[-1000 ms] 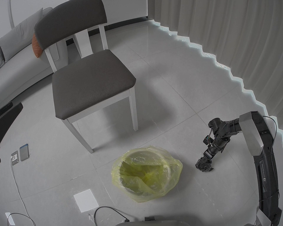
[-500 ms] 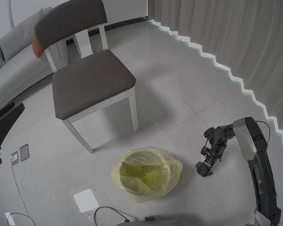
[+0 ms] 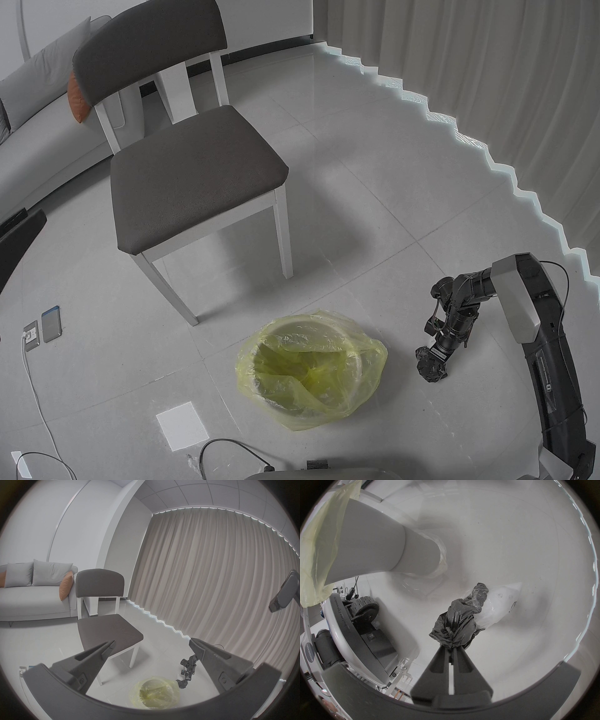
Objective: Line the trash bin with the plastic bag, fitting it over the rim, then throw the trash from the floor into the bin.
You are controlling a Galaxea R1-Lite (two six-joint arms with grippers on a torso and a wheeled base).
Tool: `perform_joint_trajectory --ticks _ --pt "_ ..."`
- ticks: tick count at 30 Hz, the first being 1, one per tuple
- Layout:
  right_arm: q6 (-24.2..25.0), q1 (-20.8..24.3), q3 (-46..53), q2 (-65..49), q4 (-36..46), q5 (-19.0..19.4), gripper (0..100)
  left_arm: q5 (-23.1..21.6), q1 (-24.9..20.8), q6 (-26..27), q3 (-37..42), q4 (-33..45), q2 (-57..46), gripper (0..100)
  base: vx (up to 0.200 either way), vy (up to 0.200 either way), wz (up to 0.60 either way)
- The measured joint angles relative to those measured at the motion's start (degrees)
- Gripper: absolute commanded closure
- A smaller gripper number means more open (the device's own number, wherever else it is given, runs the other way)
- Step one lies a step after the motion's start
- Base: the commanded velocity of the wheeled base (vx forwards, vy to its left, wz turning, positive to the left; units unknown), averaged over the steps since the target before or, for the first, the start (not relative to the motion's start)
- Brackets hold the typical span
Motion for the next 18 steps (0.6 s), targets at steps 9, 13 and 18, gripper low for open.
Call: perform_joint_trajectory --ticks 9,13,18 --pt "0.0 -1.1 0.0 -2.7 1.8 0.5 100 0.1 0.1 -0.3 0.3 0.0 0.1 0 0.0 0.0 0.0" --pt "0.0 -1.4 0.0 -5.4 2.5 0.7 100 0.1 0.1 -0.9 0.7 0.0 0.2 0 0.0 0.0 0.0" --pt "-0.1 -1.6 0.2 -10.9 2.5 0.9 100 0.2 0.1 -2.2 0.9 0.0 0.4 0 0.0 0.0 0.0"
